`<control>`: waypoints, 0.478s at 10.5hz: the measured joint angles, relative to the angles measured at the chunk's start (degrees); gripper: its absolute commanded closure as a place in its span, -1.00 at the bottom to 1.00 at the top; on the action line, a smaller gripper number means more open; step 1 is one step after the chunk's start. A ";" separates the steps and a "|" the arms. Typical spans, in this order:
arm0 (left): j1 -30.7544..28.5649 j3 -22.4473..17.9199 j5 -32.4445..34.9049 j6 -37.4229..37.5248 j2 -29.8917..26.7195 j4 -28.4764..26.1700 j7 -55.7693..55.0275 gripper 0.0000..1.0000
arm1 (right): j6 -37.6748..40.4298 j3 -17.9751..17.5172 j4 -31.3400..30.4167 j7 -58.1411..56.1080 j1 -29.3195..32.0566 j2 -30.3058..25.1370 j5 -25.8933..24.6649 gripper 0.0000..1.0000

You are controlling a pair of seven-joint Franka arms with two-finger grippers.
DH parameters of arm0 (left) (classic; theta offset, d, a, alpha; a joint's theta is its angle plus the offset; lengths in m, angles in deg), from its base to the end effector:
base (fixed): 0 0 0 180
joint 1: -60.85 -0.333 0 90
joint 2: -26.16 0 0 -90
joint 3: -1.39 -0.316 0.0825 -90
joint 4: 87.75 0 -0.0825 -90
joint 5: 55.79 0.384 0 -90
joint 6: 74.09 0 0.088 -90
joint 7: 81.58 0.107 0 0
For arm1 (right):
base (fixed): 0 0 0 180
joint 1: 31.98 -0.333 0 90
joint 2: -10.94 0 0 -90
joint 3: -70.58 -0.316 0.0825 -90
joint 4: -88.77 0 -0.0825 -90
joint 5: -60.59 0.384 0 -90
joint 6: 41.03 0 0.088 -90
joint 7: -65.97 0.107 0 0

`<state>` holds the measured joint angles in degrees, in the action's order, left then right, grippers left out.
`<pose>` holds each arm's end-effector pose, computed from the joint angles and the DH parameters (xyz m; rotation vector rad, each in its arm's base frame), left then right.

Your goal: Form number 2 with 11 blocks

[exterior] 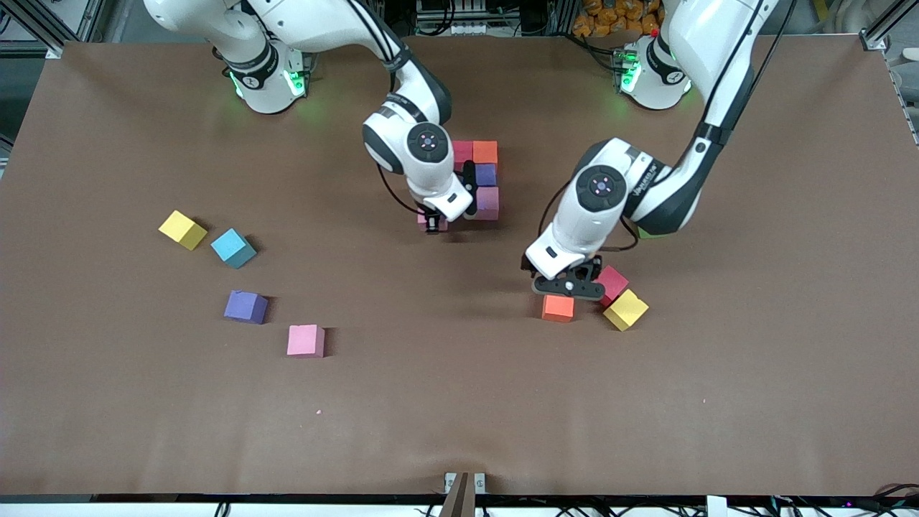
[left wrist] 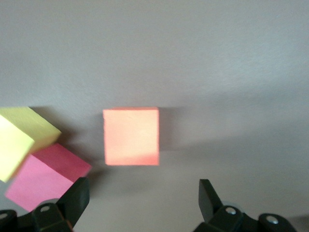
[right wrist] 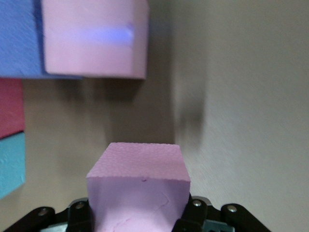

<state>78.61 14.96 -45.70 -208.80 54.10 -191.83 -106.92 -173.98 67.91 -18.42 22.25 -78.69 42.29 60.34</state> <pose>0.5670 -0.3282 0.2828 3.1117 -0.3037 0.1035 0.4100 0.4759 0.2121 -2.1493 -2.2632 0.1529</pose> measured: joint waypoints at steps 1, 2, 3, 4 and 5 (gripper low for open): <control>-0.01 -0.50 -0.04 0.00 0.75 0.38 2.71 -1.00 | -0.09 0.00 0.52 0.10 -0.73 0.59 0.00 0.05; 0.04 -0.78 -0.04 0.00 1.62 0.96 4.75 -1.00 | -0.54 0.01 0.85 0.29 -0.99 1.01 0.00 0.05; 0.09 -1.28 -0.04 0.00 2.36 1.58 6.02 -1.00 | -1.20 0.02 0.97 0.48 -1.01 1.25 0.00 0.05; 0.07 -1.94 -0.04 0.00 2.99 2.03 6.38 -1.00 | -1.41 0.01 1.06 0.72 -1.12 1.51 0.00 0.05; 0.05 -2.31 -0.04 0.00 3.61 2.39 6.39 -1.00 | -1.56 0.00 1.14 1.08 -1.43 1.78 0.00 0.05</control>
<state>78.66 12.65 -45.74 -208.80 57.71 -189.44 -100.54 -175.54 67.90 -17.28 23.33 -80.12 44.07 60.34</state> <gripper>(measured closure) 0.000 0.410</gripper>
